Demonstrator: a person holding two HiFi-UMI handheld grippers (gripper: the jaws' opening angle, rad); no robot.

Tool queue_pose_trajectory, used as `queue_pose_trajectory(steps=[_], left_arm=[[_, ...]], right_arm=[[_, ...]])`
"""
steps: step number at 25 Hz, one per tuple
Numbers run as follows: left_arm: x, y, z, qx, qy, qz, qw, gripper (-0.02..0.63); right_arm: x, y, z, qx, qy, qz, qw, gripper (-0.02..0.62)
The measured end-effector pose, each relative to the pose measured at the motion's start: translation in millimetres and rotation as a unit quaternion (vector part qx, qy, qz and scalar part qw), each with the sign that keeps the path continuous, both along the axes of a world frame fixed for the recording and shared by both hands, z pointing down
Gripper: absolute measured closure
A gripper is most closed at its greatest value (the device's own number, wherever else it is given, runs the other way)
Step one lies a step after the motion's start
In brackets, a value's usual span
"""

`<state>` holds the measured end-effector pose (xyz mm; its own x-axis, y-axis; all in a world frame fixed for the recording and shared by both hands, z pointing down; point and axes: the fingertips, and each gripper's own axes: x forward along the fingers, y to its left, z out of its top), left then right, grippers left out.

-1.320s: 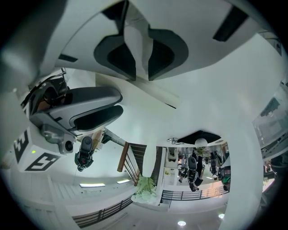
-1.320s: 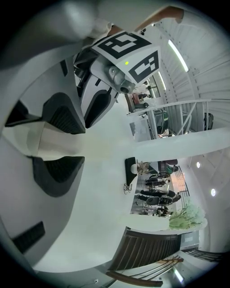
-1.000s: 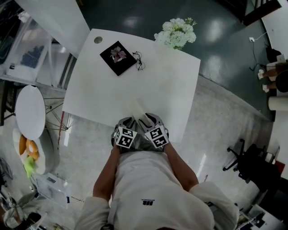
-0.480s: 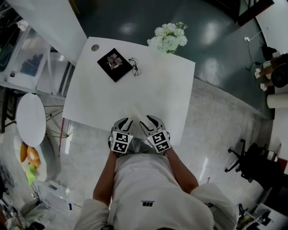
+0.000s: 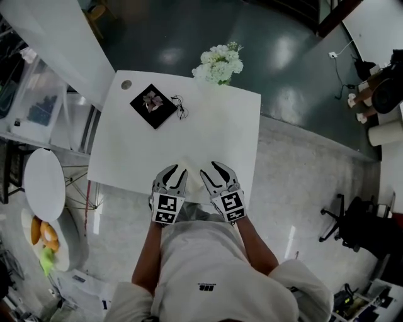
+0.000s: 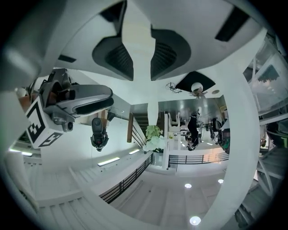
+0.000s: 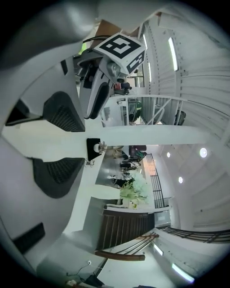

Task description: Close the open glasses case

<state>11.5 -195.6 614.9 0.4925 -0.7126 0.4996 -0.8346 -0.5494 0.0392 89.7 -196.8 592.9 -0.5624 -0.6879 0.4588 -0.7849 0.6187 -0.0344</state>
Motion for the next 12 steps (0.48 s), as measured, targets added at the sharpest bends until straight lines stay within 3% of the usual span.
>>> queue_pose_trajectory(steps=[12], left_arm=[[13.6,0.0,-38.1,0.037,0.012,0.016,0.9991,0.472]], right_arm=[[13.9,2.4,-35.2,0.028,-0.009,0.032,0.999,0.416]])
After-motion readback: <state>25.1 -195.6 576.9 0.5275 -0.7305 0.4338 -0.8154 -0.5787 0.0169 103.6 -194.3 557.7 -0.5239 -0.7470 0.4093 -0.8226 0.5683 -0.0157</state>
